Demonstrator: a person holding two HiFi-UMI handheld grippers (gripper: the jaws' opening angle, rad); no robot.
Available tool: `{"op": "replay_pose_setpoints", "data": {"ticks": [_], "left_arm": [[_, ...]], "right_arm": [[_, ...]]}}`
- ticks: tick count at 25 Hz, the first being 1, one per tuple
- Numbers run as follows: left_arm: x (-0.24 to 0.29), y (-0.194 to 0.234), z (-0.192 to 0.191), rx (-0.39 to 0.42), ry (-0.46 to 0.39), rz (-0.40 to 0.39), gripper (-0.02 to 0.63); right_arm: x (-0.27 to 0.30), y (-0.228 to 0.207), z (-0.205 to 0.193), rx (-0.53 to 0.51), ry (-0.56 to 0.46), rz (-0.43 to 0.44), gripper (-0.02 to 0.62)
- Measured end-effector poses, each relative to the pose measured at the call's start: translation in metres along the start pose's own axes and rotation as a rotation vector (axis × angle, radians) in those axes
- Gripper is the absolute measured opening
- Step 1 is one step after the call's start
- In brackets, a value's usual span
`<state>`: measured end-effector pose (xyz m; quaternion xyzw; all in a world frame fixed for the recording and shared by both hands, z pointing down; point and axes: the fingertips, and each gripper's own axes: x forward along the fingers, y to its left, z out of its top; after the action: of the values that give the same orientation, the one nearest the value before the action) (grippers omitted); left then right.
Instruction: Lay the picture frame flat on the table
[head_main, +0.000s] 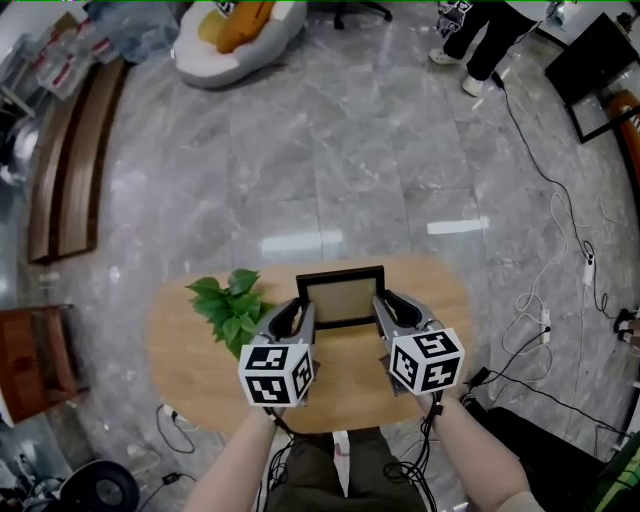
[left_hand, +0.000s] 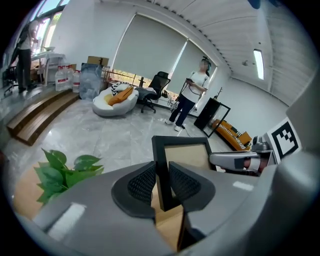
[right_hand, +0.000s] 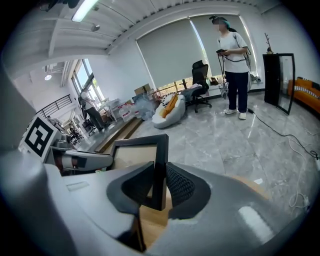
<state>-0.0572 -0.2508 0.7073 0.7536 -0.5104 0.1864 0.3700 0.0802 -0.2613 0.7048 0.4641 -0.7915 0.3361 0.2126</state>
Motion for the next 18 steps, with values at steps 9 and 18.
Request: {"op": "replay_pose_setpoints", "data": {"ticks": [9,18], "left_arm": [[0.064,0.026,-0.060,-0.041,0.085,0.028,0.100],[0.113,0.050,-0.111,-0.041,0.160,0.061,0.100]], "right_arm": [[0.057,-0.038,-0.064,0.010,0.117,-0.016,0.075],[0.105,-0.064,-0.118,0.004,0.216,-0.052,0.075]]}}
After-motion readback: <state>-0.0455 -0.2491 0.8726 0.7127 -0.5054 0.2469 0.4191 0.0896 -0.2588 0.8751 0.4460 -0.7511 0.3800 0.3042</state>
